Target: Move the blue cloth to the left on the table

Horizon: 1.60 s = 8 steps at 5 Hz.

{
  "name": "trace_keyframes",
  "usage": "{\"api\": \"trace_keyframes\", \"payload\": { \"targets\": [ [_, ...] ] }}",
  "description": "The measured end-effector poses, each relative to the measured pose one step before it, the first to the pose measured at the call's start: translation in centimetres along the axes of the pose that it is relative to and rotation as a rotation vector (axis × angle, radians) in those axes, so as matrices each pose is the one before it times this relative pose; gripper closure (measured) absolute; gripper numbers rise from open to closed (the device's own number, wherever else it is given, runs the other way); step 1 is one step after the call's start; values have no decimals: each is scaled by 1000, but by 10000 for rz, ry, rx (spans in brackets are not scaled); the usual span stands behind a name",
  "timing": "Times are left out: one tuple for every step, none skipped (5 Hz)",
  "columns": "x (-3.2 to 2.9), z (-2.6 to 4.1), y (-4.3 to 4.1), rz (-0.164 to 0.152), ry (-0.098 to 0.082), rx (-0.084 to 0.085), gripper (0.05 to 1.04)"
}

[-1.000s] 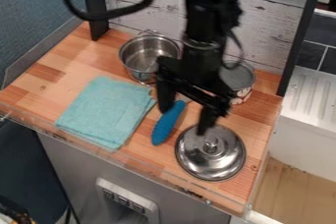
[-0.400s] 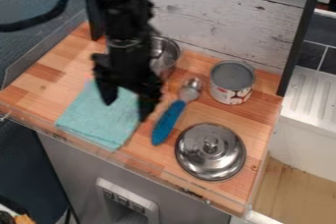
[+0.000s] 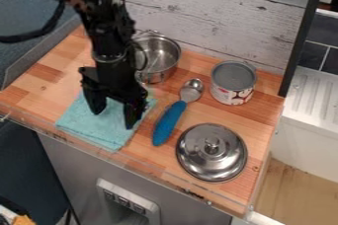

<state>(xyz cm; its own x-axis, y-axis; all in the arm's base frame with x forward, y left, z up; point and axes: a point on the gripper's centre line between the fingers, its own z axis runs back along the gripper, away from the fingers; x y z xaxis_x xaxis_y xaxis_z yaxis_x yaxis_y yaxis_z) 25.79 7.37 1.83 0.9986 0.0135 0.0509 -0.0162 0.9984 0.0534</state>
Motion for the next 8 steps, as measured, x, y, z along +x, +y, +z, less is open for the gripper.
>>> {"api": "trace_keyframes", "payload": {
  "targets": [
    [91,-234,1045,112,-194,208,82],
    [-633,-713,1074,51,86,65,83],
    [-357,-326,1852,189,-50,60,82],
    [72,-223,1653,44,18,43,82],
    [-124,-242,2409,161,102,-79,82],
    [-47,-209,2487,303,94,6,82],
    [241,-82,1906,228,40,94,82],
    [338,-87,520,-121,198,-194,83]
  ]
}}
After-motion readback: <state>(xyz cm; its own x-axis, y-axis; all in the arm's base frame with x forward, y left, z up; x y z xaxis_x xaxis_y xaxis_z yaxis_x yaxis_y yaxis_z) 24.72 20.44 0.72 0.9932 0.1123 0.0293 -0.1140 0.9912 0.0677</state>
